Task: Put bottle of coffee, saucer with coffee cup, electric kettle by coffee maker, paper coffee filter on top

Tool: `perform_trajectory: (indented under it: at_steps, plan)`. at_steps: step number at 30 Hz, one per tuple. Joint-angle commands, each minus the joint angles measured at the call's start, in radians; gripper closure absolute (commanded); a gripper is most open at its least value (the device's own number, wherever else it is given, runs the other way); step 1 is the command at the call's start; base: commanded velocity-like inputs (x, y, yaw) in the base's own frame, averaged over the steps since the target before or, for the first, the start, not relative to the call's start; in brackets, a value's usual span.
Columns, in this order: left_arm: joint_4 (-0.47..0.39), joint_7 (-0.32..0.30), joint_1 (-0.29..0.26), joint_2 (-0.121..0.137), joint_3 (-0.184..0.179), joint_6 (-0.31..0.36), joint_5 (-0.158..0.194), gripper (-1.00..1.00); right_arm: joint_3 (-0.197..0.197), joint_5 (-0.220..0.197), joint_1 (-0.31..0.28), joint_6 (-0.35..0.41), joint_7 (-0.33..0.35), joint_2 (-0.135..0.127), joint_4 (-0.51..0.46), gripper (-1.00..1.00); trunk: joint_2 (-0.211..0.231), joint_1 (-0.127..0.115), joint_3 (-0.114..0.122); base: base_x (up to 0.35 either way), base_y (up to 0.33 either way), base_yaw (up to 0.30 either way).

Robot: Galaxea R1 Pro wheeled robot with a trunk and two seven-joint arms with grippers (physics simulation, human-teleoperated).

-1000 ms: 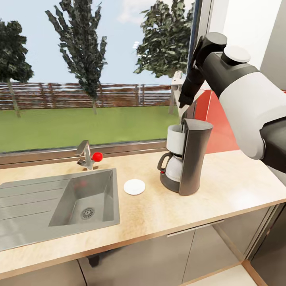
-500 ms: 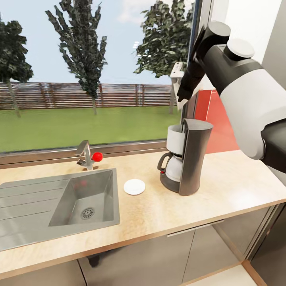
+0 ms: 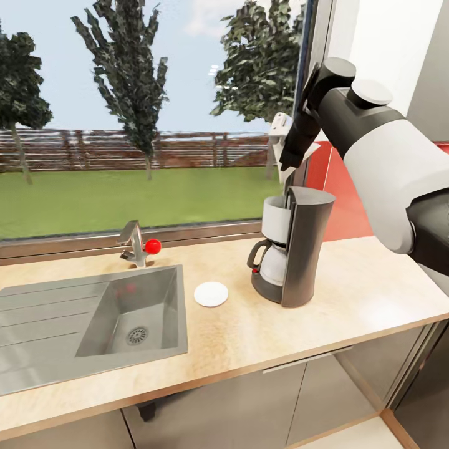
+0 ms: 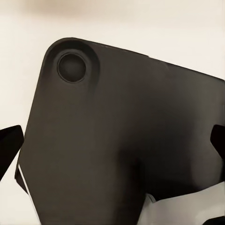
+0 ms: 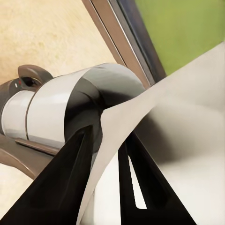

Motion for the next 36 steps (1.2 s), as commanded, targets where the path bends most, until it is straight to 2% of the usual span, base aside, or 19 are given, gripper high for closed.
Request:
perform_trajectory:
  at_steps: [1, 19, 36]
  plan:
    - [-0.002, 0.000, 0.001, -0.001, 0.002, -0.001, 0.001, -1.00, 0.002, 0.002, -0.001, 0.012, 0.005, 0.000, 0.000, 1.00, -0.001, 0.000, -0.001, 0.001, 0.000, 0.000]
    - [-0.001, 0.001, 0.002, -0.001, 0.002, -0.001, 0.001, -1.00, 0.003, 0.002, 0.033, 0.011, 0.003, 0.001, 0.002, 1.00, -0.001, 0.000, -0.001, 0.000, 0.000, 0.000]
    - [-0.001, 0.001, 0.002, -0.001, 0.004, -0.001, 0.001, -1.00, 0.003, 0.002, 0.037, 0.011, 0.003, 0.001, 0.002, 1.00, -0.001, 0.000, -0.001, 0.018, 0.000, 0.000]
